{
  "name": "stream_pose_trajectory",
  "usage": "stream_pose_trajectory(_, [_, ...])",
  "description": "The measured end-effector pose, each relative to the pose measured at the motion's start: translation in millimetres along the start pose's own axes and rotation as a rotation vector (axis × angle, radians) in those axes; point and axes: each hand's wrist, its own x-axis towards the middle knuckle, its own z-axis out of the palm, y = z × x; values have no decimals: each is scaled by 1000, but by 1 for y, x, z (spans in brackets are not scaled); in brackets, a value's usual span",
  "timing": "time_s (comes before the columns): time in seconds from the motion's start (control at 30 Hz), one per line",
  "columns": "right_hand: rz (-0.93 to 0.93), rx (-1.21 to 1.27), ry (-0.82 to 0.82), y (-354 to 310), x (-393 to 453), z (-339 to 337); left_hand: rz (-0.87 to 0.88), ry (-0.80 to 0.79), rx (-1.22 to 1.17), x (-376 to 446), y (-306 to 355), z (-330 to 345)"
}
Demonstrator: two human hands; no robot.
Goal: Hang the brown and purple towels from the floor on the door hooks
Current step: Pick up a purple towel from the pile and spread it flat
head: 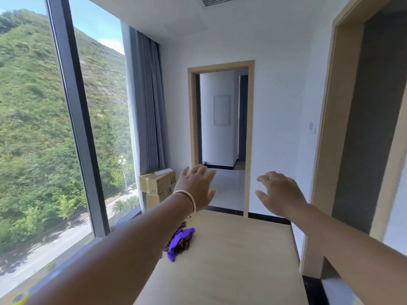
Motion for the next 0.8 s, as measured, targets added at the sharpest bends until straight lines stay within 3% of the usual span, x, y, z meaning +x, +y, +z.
stream_pose_trajectory(0.57, [226, -66, -91, 58, 141, 86, 139, 30, -136, 187, -33, 139])
stream_pose_trajectory(0.8, [224, -134, -105, 63, 192, 133, 200, 39, -151, 237, -33, 183])
